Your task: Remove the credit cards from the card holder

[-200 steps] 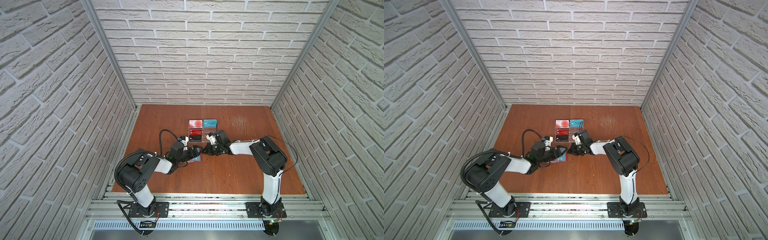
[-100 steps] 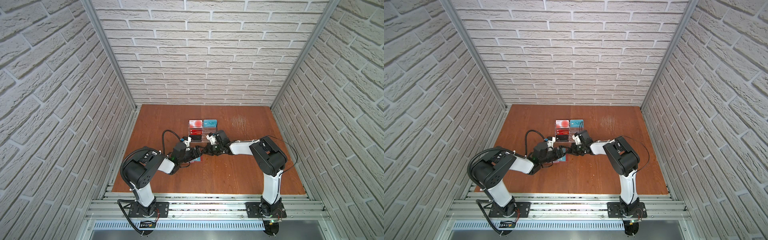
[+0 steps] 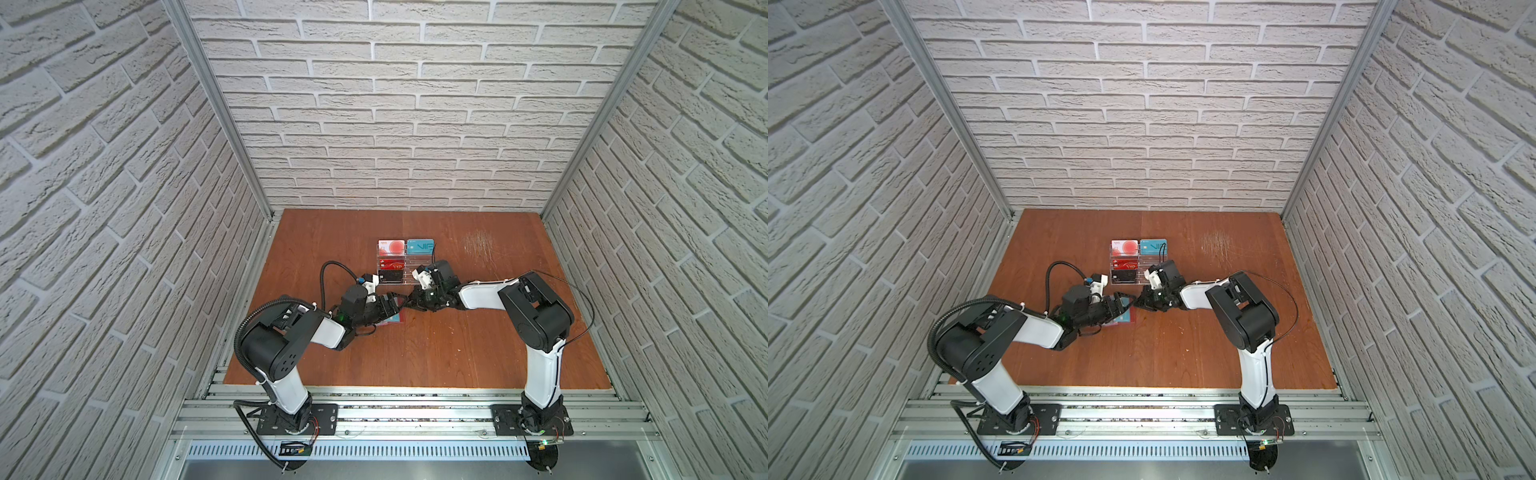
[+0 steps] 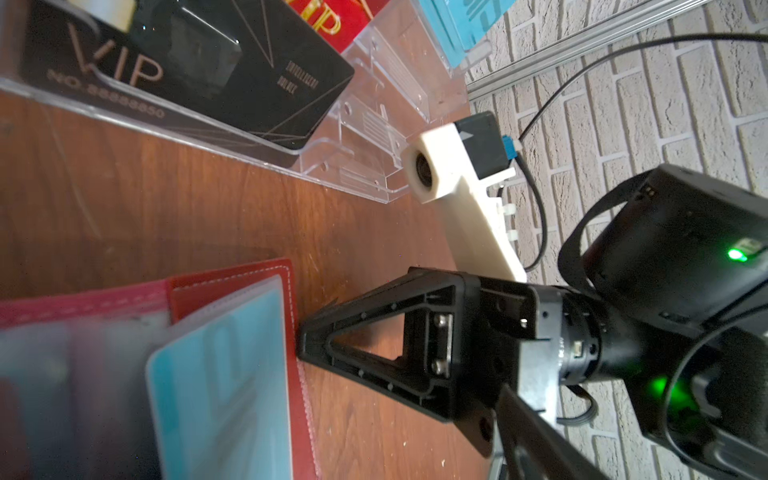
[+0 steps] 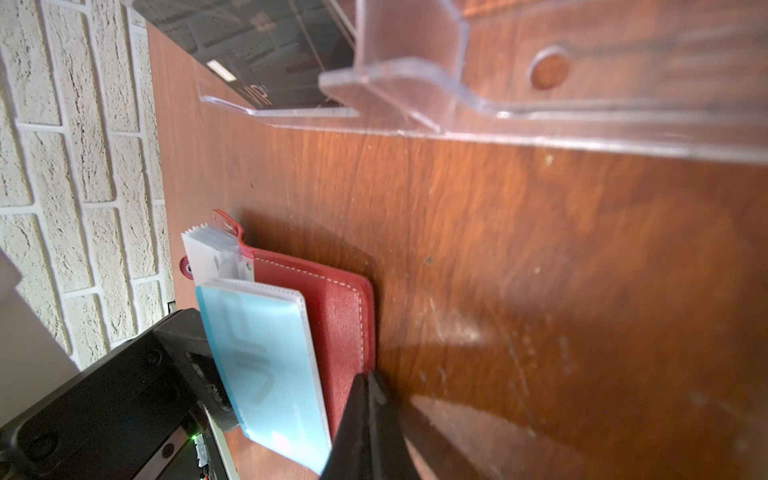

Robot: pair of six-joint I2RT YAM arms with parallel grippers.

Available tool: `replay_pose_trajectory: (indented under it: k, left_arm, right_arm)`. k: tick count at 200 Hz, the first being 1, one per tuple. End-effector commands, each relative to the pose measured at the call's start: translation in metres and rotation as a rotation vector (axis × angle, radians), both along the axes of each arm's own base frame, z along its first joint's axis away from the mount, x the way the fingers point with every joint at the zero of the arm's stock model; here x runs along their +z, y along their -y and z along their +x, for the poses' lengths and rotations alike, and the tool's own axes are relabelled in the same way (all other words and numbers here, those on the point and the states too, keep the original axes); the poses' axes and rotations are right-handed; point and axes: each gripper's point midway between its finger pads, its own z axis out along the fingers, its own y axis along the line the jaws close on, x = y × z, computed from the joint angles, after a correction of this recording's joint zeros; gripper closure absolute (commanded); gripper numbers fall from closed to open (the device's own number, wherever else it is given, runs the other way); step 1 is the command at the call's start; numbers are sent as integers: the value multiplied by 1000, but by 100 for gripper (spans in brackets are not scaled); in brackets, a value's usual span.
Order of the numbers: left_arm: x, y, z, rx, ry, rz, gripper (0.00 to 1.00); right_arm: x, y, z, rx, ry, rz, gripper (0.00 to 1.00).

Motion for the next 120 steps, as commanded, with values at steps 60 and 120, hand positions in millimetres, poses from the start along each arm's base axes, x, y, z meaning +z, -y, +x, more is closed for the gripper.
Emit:
replay_pose_trajectory:
  k: [60,120]
  left_arm:
    - [7,-4,-7,-36,-3,-41,10]
    - [17,-7,-7,-47,1,-88,11]
  right_arm:
    - [-52,27,-24,-45,-151,-148,94]
    - [-54,27,-25,-45,-157,-149,94]
